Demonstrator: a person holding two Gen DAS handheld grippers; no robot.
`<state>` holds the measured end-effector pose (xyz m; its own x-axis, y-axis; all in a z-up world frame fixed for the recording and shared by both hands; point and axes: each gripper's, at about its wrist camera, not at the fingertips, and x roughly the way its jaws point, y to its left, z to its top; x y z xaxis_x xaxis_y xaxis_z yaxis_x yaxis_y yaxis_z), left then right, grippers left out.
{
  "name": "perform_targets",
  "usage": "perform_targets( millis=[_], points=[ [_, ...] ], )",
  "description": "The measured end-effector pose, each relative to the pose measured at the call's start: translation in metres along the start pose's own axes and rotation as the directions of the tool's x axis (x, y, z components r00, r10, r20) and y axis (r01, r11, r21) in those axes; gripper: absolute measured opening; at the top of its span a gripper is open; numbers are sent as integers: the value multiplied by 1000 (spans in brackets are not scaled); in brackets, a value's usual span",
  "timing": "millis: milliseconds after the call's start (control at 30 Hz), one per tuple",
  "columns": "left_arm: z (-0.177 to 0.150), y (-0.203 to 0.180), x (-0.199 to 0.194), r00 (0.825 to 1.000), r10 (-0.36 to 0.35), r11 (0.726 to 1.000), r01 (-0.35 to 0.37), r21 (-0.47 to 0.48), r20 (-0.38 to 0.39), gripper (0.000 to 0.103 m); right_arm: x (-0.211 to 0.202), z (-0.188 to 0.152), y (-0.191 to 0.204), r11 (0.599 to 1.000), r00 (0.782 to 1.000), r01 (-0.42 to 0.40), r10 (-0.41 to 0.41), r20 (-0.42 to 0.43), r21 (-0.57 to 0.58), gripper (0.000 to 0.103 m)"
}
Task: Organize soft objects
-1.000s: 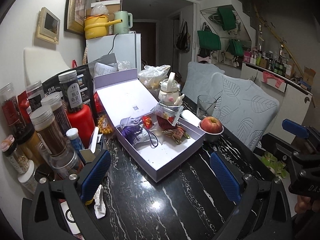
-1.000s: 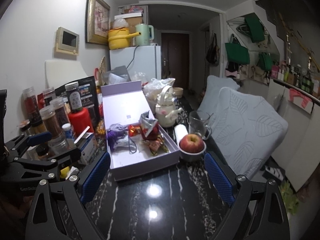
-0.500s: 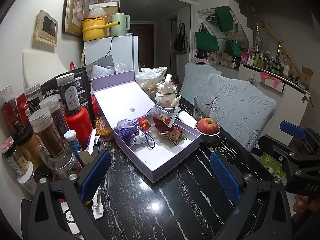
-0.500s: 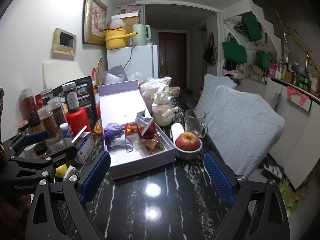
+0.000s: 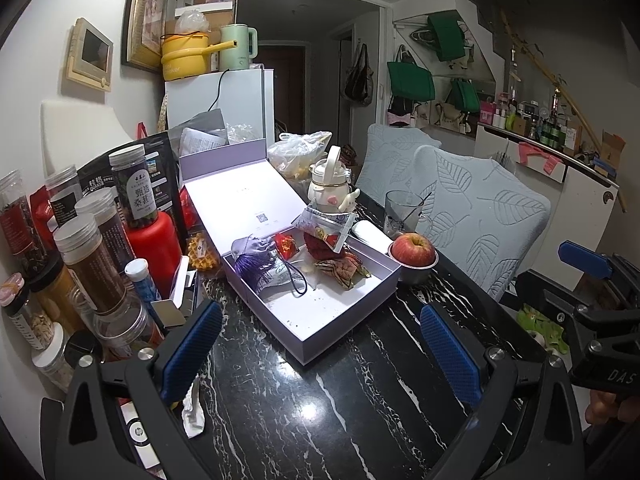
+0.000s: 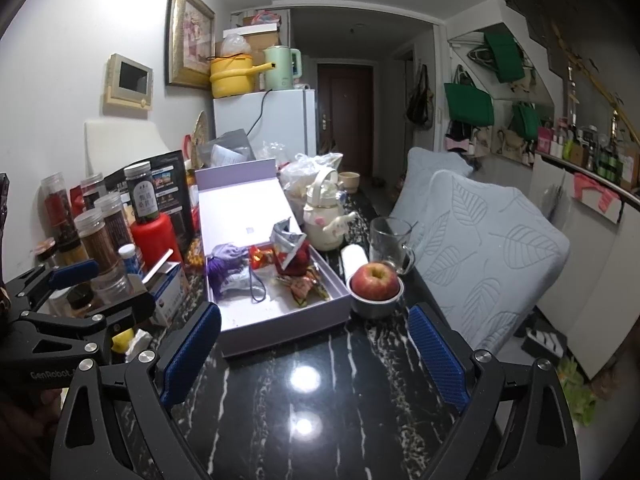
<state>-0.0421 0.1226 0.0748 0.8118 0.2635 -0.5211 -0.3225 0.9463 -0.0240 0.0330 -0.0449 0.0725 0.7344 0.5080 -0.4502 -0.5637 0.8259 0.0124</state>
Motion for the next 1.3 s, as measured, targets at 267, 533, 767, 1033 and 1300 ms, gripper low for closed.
perform_targets(
  millis=[267, 533, 767, 1033, 1300],
  points=[
    [-1, -2, -1, 1000, 4, 1000, -4, 10, 4, 101, 0, -1, -2, 1000, 1000, 2, -2, -2, 1, 96],
    [0, -4, 0, 1000, -7, 1000, 7, 18, -3, 101, 2, -3, -4, 1000, 1000, 11, -11, -7, 1, 96],
    [-1, -3, -1, 1000, -17, 1000, 17, 14, -6, 101, 2, -4, -6, 1000, 1000, 24, -24, -12, -2, 96],
    [-1, -4, 1, 1000, -3, 1000, 3, 22, -17, 101, 2, -4, -7, 999, 999, 40, -40, -16, -16, 96],
    [0, -3, 3, 999, -20, 1000, 21, 21, -29, 101, 4, -5, -8, 999, 999, 43, -43, -23, -18, 96]
  ],
)
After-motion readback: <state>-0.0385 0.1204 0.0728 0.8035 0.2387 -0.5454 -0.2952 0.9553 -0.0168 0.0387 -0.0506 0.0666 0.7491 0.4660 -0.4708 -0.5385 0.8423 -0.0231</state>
